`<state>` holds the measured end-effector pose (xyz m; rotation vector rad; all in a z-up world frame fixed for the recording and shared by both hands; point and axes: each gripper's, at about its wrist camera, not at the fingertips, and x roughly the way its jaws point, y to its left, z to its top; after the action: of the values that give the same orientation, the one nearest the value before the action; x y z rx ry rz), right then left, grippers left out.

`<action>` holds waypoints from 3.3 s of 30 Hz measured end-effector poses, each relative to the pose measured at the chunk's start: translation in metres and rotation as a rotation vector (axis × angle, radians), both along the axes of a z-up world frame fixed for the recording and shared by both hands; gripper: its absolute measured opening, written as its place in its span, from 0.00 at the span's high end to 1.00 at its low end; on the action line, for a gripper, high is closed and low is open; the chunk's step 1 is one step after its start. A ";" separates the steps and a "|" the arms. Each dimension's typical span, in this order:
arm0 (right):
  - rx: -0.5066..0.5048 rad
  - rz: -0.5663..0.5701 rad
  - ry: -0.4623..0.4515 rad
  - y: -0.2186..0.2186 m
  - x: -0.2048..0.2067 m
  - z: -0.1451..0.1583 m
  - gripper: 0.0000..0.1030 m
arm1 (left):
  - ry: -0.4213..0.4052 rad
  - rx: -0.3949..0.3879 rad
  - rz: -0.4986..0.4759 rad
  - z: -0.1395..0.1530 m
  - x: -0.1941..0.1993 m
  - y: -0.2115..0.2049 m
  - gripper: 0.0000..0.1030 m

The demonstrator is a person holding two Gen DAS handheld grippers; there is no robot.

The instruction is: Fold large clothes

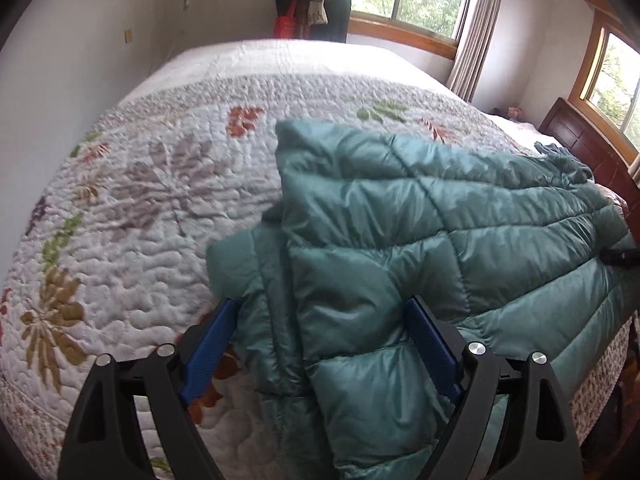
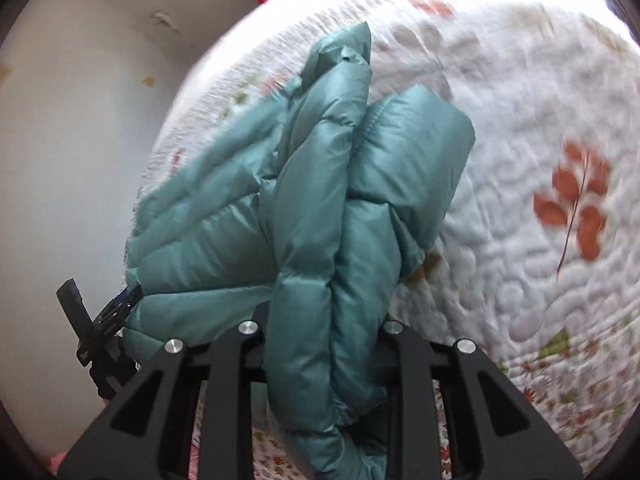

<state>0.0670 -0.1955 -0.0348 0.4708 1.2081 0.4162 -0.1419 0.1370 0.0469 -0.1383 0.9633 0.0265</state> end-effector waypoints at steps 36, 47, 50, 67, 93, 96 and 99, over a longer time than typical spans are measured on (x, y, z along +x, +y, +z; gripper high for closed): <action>-0.539 0.512 -0.237 0.317 -0.022 0.108 0.51 | -0.138 -0.219 0.030 0.050 -0.038 0.077 0.16; -0.525 0.575 -0.221 0.363 -0.035 0.065 0.39 | -0.118 -0.323 0.085 0.042 -0.039 0.108 0.16; -0.521 0.584 -0.224 0.369 -0.034 0.057 0.33 | -0.123 -0.331 0.080 0.043 -0.037 0.108 0.16; -0.288 0.462 -0.309 0.270 -0.046 0.156 0.31 | -0.127 -0.460 -0.102 0.057 0.010 0.069 0.16; -0.216 0.299 -0.107 0.199 0.006 0.047 0.36 | -0.018 -0.368 -0.235 0.063 0.074 -0.016 0.49; -0.220 0.311 -0.127 0.202 0.001 0.052 0.36 | -0.046 -0.381 -0.243 0.067 0.069 -0.013 0.69; -0.189 0.315 -0.137 0.199 -0.002 0.058 0.36 | -0.124 -0.384 -0.282 0.080 0.052 -0.011 0.78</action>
<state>0.0648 0.0036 0.0230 0.0863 1.1771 0.5868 -0.0900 0.1263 0.1271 -0.3522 0.8486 -0.4245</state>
